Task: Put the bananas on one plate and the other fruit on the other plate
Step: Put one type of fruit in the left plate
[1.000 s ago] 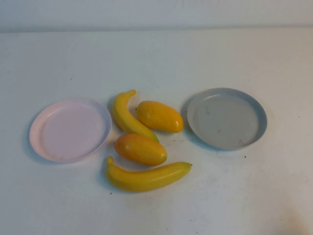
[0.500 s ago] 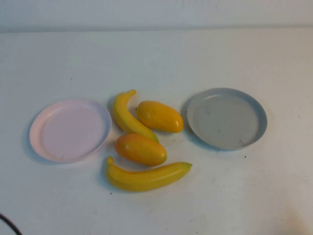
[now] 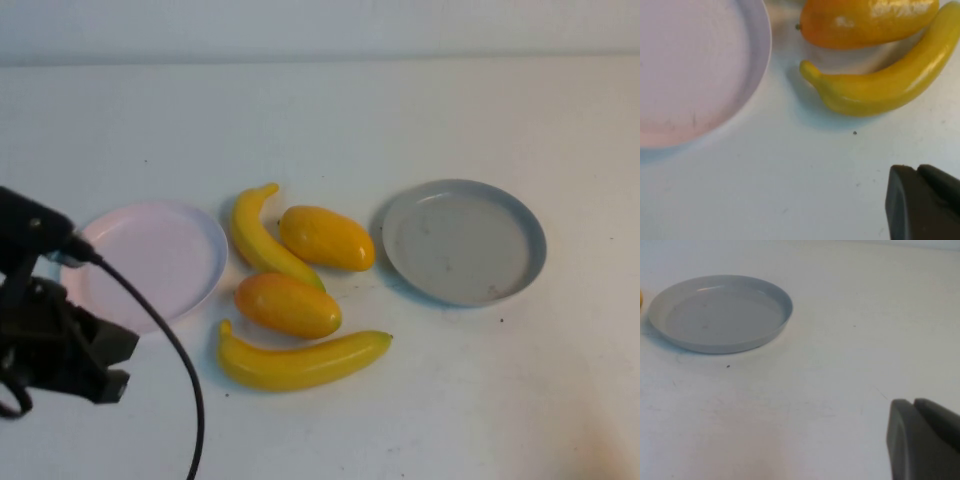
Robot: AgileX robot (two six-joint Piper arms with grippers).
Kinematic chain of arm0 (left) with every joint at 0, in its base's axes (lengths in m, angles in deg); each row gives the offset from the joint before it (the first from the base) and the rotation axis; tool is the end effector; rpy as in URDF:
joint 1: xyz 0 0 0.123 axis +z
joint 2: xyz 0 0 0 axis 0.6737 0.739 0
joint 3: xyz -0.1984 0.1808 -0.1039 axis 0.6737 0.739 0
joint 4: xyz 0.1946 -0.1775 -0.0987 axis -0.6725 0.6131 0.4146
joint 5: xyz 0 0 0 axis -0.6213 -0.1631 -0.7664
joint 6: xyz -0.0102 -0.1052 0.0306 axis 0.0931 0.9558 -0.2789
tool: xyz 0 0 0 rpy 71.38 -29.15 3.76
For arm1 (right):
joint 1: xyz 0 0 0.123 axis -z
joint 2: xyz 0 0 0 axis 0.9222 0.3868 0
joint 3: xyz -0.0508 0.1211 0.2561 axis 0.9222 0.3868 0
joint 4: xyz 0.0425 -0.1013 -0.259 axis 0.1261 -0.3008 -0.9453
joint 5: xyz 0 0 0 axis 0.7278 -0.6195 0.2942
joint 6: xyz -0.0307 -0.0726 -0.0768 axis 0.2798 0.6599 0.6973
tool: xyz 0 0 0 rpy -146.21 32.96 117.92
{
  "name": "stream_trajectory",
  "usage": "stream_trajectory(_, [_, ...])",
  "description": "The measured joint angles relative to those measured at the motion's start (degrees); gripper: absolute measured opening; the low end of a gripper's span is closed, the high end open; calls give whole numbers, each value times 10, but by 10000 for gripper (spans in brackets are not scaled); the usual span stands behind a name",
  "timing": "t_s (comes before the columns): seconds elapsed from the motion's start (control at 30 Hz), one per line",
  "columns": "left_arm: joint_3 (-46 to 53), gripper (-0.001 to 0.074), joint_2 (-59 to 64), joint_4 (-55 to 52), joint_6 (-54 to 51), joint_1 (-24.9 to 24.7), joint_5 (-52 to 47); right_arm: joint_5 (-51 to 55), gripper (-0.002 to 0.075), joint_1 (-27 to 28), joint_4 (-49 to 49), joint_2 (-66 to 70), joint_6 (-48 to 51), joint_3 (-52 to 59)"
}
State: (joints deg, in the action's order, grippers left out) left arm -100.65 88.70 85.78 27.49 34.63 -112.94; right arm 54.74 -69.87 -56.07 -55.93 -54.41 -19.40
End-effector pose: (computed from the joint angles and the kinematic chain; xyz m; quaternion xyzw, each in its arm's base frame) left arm 0.2187 -0.0685 0.2616 0.2743 0.9016 -0.1377 0.3050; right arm 0.0982 0.0100 0.1689 -0.0513 0.7942 0.0201 0.6051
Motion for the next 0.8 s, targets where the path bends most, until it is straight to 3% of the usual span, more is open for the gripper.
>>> stream_trajectory(0.33, [-200,-5,253,79,-293,-16,-117,0,-15,0,0,0,0,0])
stream_trajectory(0.6, [-356,8,362,-39,-356,-153,-147,0,-15,0,0,0,0,0])
stream_trajectory(0.73, [-409,132,417,-79,-359,-195,-166,0,-15,0,0,0,0,0])
stream_trajectory(0.8, [-423,271,438,-87,-359,-208,-155,0,-15,0,0,0,0,0])
